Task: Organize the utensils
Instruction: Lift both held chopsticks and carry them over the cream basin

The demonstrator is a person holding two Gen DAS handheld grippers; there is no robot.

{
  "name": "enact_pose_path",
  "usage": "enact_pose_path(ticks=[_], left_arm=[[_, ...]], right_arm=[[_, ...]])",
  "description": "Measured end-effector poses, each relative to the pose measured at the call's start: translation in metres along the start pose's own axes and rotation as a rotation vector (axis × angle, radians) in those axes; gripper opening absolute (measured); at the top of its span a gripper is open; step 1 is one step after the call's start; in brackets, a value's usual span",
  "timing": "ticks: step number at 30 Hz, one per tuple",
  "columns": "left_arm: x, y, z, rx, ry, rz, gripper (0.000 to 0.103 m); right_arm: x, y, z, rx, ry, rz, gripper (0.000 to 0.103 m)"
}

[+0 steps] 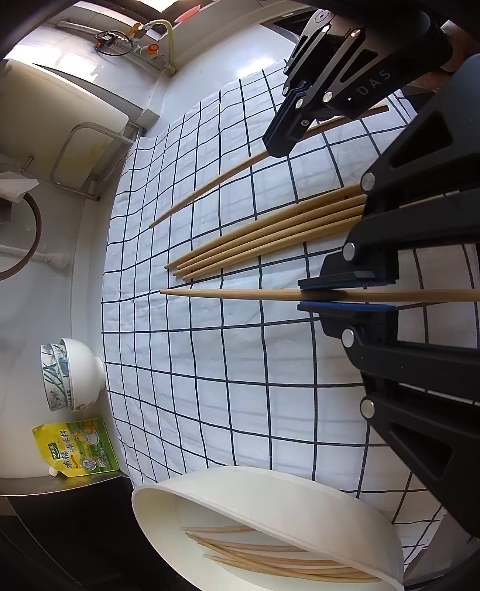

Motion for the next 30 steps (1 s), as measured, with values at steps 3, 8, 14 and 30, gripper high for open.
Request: enact_pose_path(ticks=[3, 8, 14, 30], left_arm=[[0.000, -0.001, -0.004, -0.001, 0.007, -0.002, 0.007], [-0.001, 0.000, -0.010, 0.000, 0.020, -0.003, 0.007], [-0.002, -0.002, -0.015, 0.000, 0.028, -0.006, 0.007], [-0.007, -0.010, -0.029, -0.001, 0.055, -0.022, 0.007]], right_arm=[[0.001, -0.001, -0.004, 0.000, 0.007, 0.000, 0.006], [0.001, -0.004, -0.009, 0.002, 0.017, -0.001, 0.006], [0.000, -0.007, -0.013, 0.004, 0.025, -0.004, 0.006], [-0.001, -0.020, -0.022, 0.009, 0.044, -0.020, 0.006]])
Point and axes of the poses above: each gripper's, at about its wrist camera, not at the fingertips, and z roughly the way its jaws point, y to its right, x to its top, the point moved 2 cm from there along z, roughly the way its jaws point, and after that the axes turned 9 degrees about z, right-handed, at the moved point
